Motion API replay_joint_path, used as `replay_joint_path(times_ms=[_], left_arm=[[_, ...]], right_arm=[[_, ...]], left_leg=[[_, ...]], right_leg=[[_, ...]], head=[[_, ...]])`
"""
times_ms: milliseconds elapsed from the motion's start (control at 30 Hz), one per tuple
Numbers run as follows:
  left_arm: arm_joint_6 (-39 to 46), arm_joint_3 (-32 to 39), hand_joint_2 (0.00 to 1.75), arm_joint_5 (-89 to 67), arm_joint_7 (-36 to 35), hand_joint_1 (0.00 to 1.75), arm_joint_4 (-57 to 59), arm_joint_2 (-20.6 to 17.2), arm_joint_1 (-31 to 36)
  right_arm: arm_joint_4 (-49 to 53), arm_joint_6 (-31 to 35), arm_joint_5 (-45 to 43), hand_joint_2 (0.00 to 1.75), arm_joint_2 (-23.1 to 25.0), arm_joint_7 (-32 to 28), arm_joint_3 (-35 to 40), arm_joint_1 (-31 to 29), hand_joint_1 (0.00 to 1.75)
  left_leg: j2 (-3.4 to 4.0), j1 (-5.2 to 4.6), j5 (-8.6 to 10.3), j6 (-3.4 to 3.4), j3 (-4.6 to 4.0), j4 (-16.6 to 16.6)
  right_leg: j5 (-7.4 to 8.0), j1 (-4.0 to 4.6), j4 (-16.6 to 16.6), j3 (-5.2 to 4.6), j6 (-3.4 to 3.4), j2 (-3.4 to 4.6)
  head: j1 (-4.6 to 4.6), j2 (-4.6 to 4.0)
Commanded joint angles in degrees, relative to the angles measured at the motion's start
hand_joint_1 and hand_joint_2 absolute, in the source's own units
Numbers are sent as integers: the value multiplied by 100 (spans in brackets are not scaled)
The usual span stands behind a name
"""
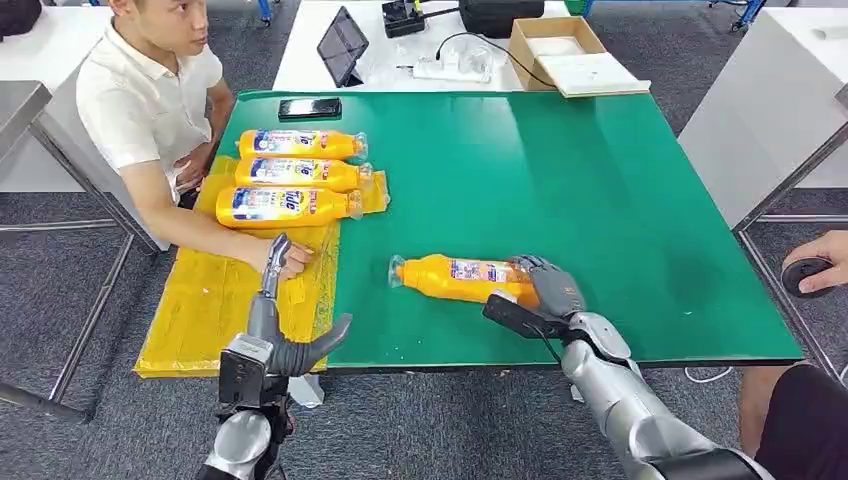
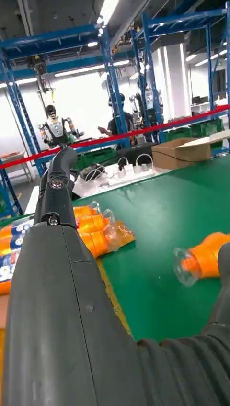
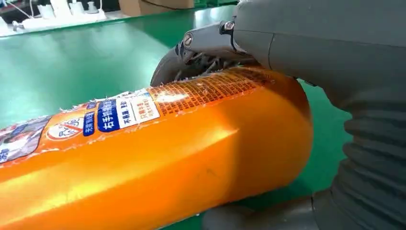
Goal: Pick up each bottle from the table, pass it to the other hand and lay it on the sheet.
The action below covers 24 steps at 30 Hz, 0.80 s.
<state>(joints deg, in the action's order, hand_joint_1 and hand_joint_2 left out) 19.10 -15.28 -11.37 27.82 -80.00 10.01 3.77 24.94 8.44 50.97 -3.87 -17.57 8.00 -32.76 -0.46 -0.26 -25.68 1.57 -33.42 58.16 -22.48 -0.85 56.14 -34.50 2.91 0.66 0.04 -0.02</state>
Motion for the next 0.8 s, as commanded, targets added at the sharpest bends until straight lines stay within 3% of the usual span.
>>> replay_joint_path(times_ms=[33, 67, 167, 267, 467, 533, 633, 700, 800], left_arm=[[-10, -150, 175, 35, 1, 0, 456, -215, 237], [-11, -145, 175, 39, 1, 0, 465, -217, 243], [-11, -145, 175, 40, 1, 0, 466, -216, 243], [-22, -144, 175, 59, 6, 0, 496, -214, 281], [-57, -112, 175, 132, 16, 0, 389, -210, 239], [4, 0, 175, 292, 200, 0, 203, -145, 138], [282, 185, 175, 444, 429, 0, -362, -18, -217], [331, 252, 175, 641, 471, 0, -565, 42, -378], [350, 289, 175, 745, 515, 0, -572, 76, -404]], right_arm=[[-596, -300, -173, 175, 102, 49, -233, 342, 171], [-620, -337, -175, 175, 93, 54, -222, 346, 161], [-620, -334, -177, 175, 84, 51, -225, 352, 161], [-633, -385, -159, 175, 60, 48, -173, 348, 175], [-538, -260, -212, 175, 22, -32, -129, 377, 175], [-371, -63, -500, 175, 74, -411, -311, 441, 175], [451, -15, -1187, 175, 316, -1074, -561, 801, 175], [1314, -141, -1654, 175, 458, -1183, -566, 1154, 175], [1698, -203, -1842, 175, 473, -1140, -492, 1311, 175]], left_leg=[[-23, 11, 6, -13, 14, -16], [-20, 9, 5, -10, 16, -15], [-20, 9, 4, -10, 19, -14], [-20, 8, 3, -10, 22, -13], [-18, 7, 3, -9, 24, -11], [-23, 10, 6, -12, 24, -16], [-15, 11, 3, -13, 24, -15], [7, 10, -6, -11, 20, -8], [9, 11, -8, -15, 14, -7]], right_leg=[[-1, 12, -19, 25, -15, -32], [-2, 10, -18, 25, -11, -28], [-3, 10, -18, 29, -11, -28], [-4, 9, -16, 32, -12, -29], [-3, 7, -14, 31, -10, -25], [-2, 11, -20, 34, -14, -32], [-2, 13, -19, 33, -14, -25], [-3, 11, -10, 27, -13, 0], [-6, 11, -4, 22, -15, 0]], head=[[0, 0], [2, 0], [0, 0], [2, 0], [2, 0], [0, 0], [2, 0], [2, 0], [2, 0]])
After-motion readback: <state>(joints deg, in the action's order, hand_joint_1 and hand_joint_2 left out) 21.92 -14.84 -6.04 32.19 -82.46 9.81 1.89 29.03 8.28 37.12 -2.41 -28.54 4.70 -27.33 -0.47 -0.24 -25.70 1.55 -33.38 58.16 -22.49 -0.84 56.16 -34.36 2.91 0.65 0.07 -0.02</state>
